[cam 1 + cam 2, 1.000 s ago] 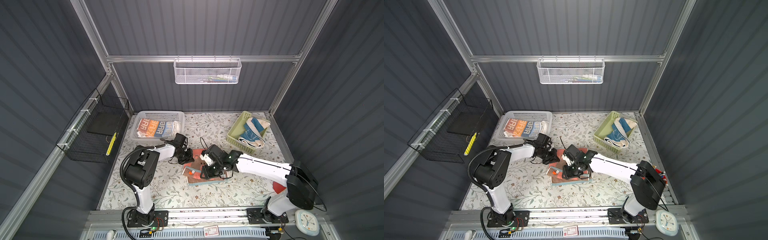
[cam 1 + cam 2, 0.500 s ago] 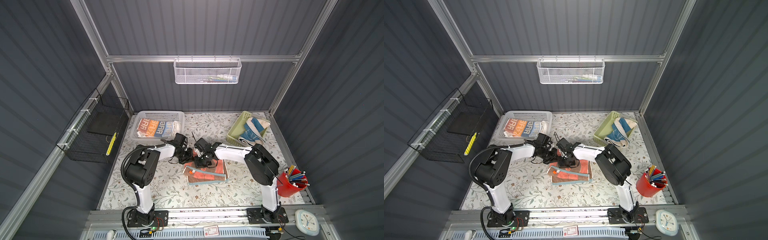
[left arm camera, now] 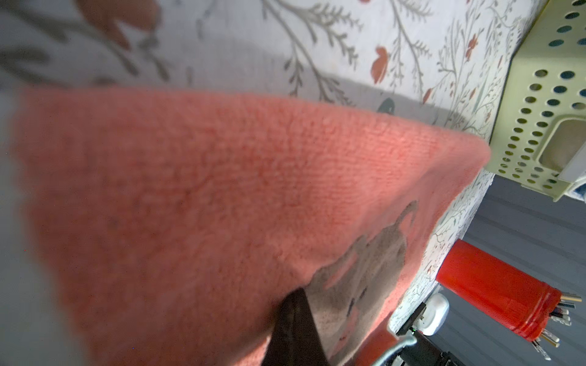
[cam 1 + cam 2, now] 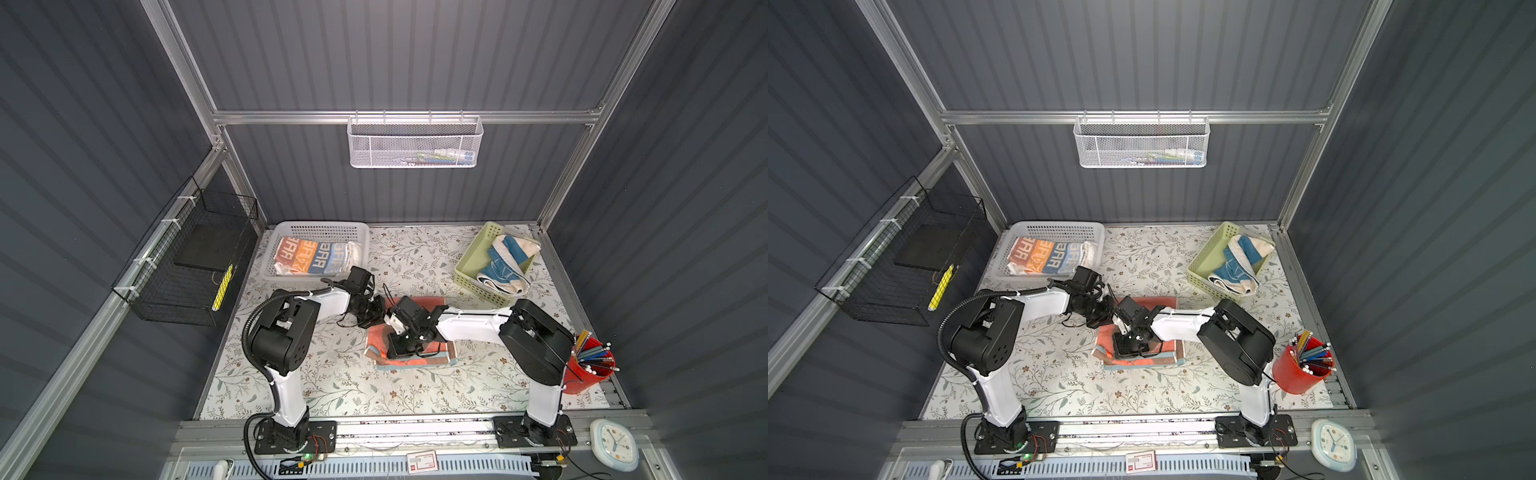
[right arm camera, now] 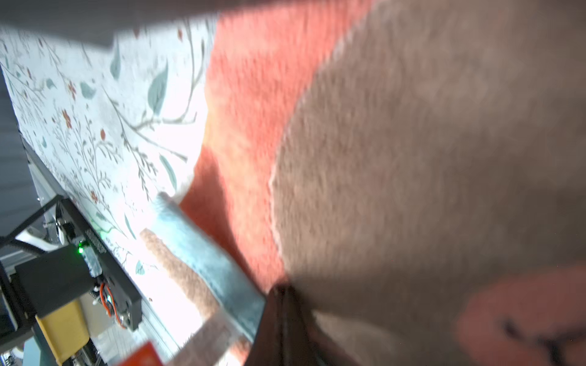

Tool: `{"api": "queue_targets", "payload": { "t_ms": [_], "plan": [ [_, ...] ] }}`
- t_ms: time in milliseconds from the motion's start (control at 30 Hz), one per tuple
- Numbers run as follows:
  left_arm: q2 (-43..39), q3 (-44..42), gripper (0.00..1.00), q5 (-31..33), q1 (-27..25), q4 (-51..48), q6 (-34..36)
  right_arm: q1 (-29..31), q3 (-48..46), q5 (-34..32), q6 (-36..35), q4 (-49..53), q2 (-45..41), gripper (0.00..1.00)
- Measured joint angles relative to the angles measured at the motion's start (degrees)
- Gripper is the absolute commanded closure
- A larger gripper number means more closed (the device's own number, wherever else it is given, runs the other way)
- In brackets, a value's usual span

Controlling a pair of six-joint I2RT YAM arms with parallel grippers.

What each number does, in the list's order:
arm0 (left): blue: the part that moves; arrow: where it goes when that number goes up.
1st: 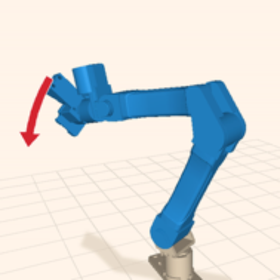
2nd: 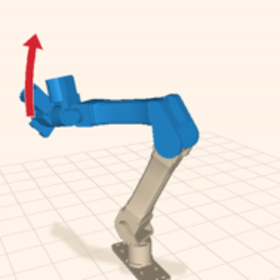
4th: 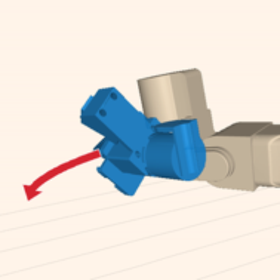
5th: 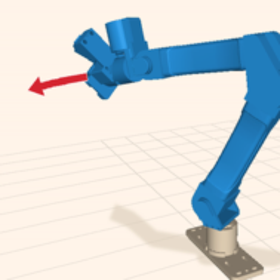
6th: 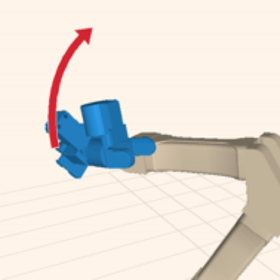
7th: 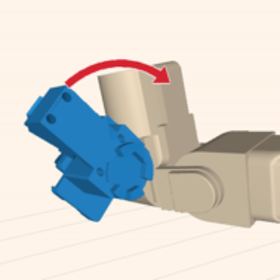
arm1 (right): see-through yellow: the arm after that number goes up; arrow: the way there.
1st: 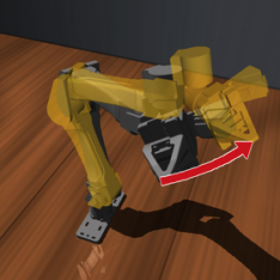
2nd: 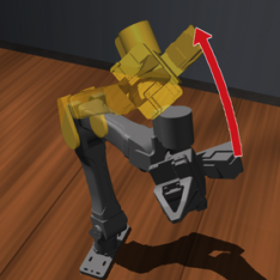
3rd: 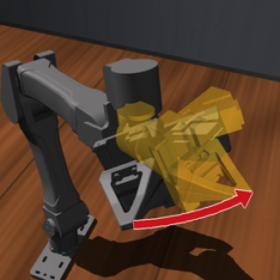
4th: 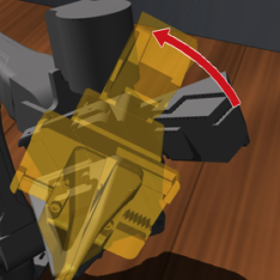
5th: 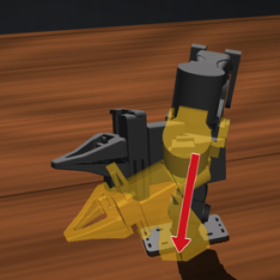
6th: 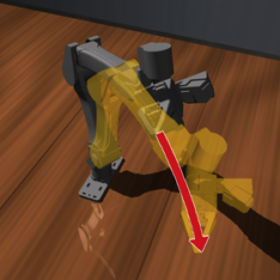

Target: Fold and stack the towels

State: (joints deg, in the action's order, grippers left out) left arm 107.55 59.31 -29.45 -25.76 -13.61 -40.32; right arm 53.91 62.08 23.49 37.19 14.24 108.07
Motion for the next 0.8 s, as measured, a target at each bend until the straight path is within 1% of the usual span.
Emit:
{"api": "queue_targets", "payload": {
  "t_ms": [200,267,333,400,467,567,667,800],
  "plan": [
    [0.0,0.0,0.99,0.02,0.0,-0.07,0.17,5.16,-4.9,1.97,1.22,3.61,-6.25,0.94],
    [-0.02,0.17,0.98,0.17,0.0,-0.28,0.37,5.57,-6.71,2.21,1.95,4.68,-9.51,0.89],
    [-0.02,0.57,0.92,0.59,0.0,-0.96,0.87,5.35,-8.0,1.7,2.82,6.05,-12.76,0.83],
    [-0.07,1.2,0.83,1.03,0.0,-2.05,1.75,4.85,-8.52,0.2,3.58,8.61,-16.06,0.72],
    [-0.5,2.27,0.73,1.86,-0.13,-3.98,2.86,3.76,-8.59,-2.21,4.07,11.54,-19.21,0.63],
    [-2.89,2.73,0.61,4.46,-0.04,-8.52,4.57,0.37,-10.23,-5.46,5.2,15.04,-23.74,0.55],
    [-7.76,2.82,0.55,8.41,0.0,-13.79,6.14,-4.37,-15.21,-7.74,6.64,17.59,-28.35,0.51],
    [-16.55,2.84,0.52,13.92,0.0,-20.11,7.63,-8.7,-21.79,-9.2,7.91,20.92,-32.35,0.48]
  ]
}}
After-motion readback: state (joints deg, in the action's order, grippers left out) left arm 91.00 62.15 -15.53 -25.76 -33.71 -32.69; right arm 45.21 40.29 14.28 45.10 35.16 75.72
